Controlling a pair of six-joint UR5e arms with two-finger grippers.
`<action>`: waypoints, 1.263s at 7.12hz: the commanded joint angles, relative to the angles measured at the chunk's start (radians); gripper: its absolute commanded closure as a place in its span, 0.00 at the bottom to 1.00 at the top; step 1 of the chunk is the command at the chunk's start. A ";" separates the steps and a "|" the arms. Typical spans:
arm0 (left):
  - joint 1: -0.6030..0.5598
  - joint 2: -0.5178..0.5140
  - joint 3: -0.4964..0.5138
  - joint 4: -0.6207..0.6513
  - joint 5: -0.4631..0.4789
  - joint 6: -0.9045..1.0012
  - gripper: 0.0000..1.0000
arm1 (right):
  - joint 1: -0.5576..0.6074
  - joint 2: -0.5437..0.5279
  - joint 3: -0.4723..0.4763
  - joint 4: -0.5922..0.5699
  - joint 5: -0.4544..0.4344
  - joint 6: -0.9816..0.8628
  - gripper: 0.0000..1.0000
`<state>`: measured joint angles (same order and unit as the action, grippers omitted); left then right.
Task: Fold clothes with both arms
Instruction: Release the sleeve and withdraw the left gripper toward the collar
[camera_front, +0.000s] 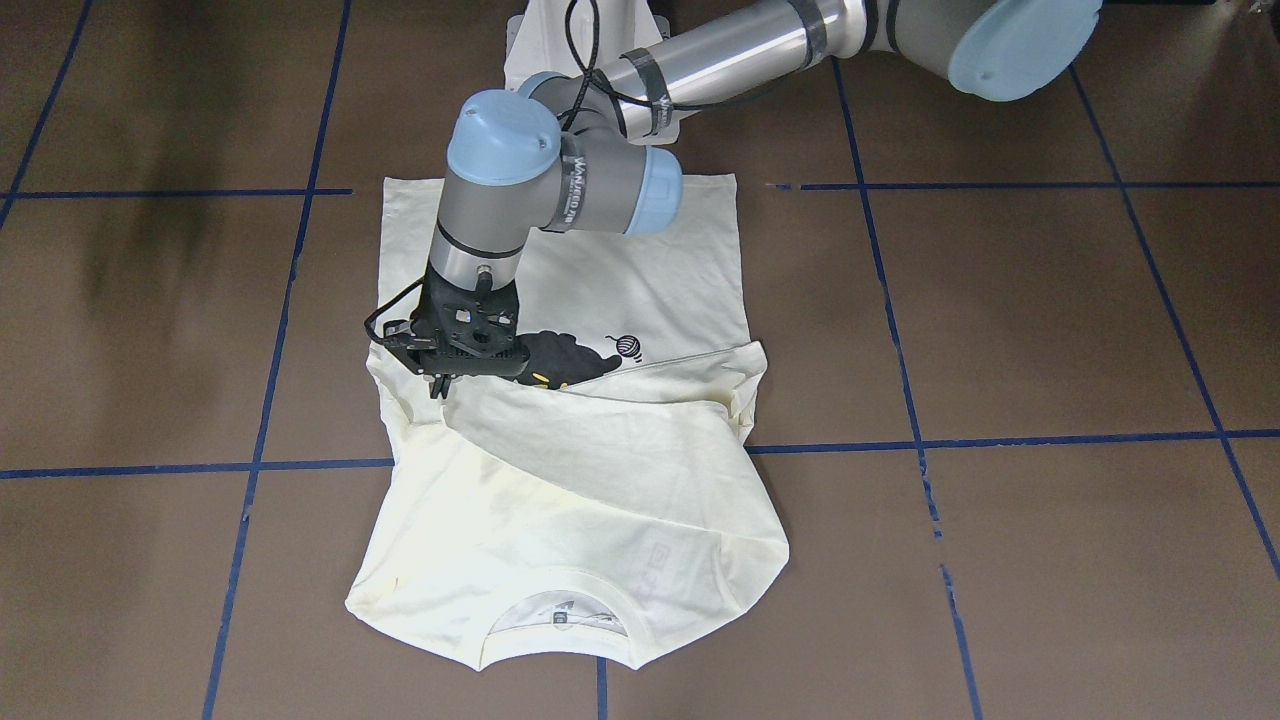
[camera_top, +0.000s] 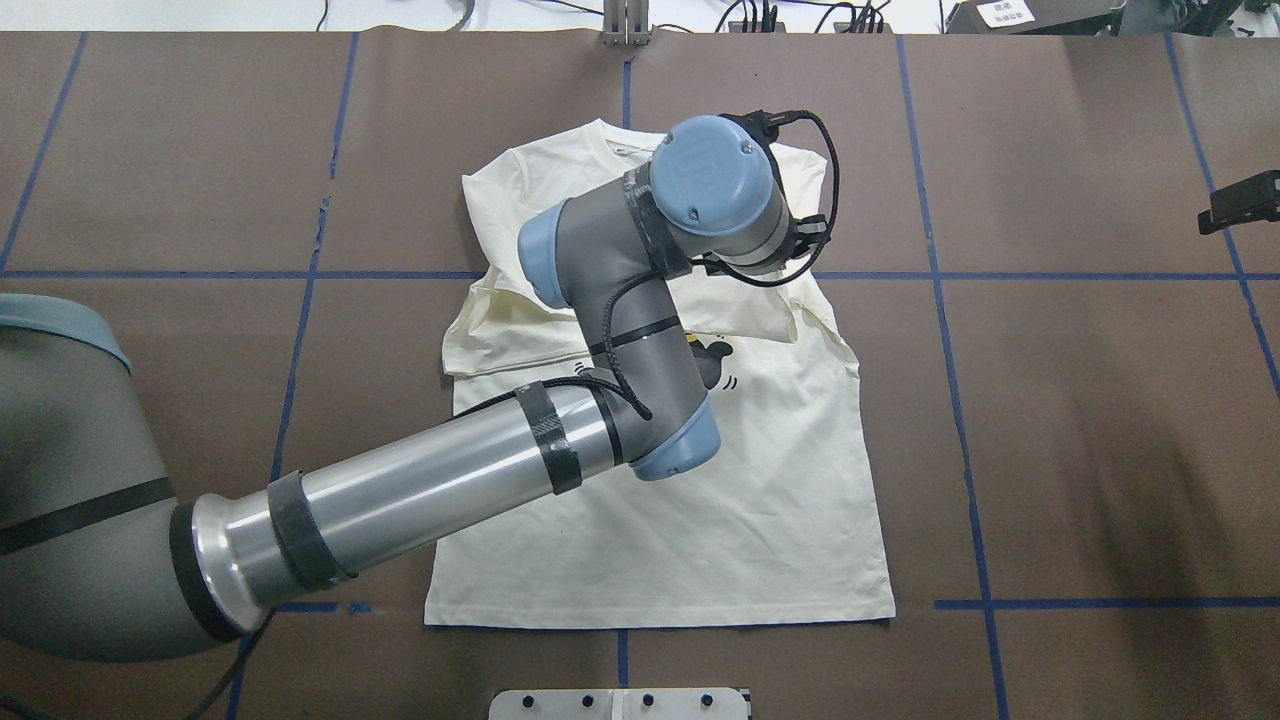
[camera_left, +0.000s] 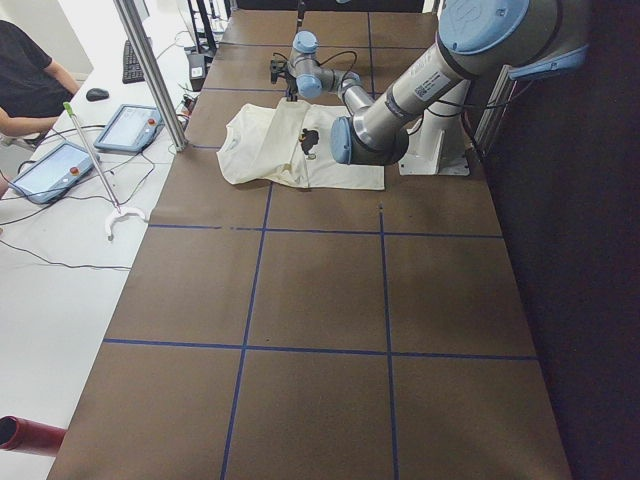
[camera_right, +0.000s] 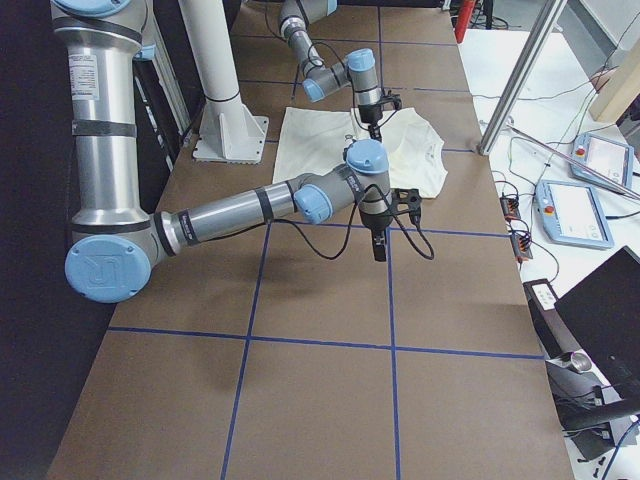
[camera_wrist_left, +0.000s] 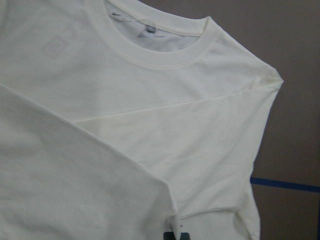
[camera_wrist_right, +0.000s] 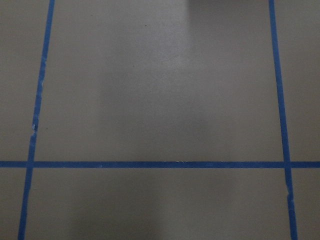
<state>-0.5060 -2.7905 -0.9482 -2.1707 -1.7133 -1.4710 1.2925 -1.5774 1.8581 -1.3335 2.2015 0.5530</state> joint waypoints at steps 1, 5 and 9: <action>0.056 -0.087 0.127 -0.078 0.049 -0.026 0.91 | 0.025 -0.029 -0.008 0.002 0.044 -0.028 0.00; 0.022 -0.031 -0.020 -0.045 0.026 -0.068 0.14 | -0.089 -0.007 -0.013 0.026 0.105 0.023 0.00; -0.170 0.389 -0.608 0.191 -0.248 0.104 0.20 | -0.543 -0.016 0.031 0.405 -0.163 0.849 0.00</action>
<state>-0.6242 -2.5511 -1.3329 -2.0902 -1.9075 -1.4796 0.9113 -1.5914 1.8583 -1.0097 2.1579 1.1583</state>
